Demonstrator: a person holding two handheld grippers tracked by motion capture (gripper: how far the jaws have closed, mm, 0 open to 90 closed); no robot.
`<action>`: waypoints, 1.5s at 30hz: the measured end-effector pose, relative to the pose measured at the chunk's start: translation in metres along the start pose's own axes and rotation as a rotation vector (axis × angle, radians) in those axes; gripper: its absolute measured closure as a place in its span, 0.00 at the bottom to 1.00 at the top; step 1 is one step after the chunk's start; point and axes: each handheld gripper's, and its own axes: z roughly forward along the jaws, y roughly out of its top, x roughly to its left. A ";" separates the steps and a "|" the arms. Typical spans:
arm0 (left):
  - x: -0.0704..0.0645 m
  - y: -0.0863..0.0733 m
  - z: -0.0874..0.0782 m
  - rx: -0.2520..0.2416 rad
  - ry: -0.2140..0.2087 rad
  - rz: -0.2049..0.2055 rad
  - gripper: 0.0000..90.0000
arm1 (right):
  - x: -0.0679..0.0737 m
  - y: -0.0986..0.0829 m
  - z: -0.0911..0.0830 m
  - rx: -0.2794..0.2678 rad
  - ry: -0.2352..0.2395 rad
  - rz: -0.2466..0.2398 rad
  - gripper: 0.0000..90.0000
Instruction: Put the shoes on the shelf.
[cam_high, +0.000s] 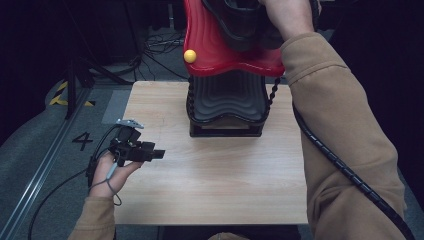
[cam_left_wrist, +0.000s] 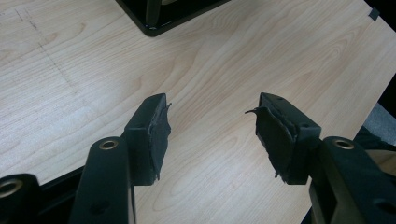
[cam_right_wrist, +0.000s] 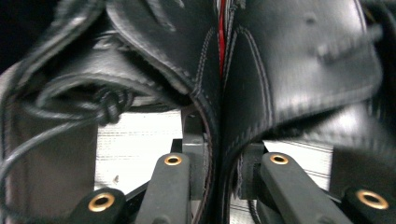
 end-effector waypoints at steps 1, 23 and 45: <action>0.000 0.000 0.000 0.000 0.001 0.001 0.49 | 0.000 0.000 0.002 0.003 0.011 0.004 0.87; -0.003 0.000 -0.001 -0.003 -0.001 0.004 0.49 | 0.012 -0.012 0.020 0.065 0.102 0.041 0.62; -0.020 -0.002 0.002 0.030 0.025 0.033 0.49 | -0.018 -0.070 -0.053 -0.017 0.199 -0.183 0.50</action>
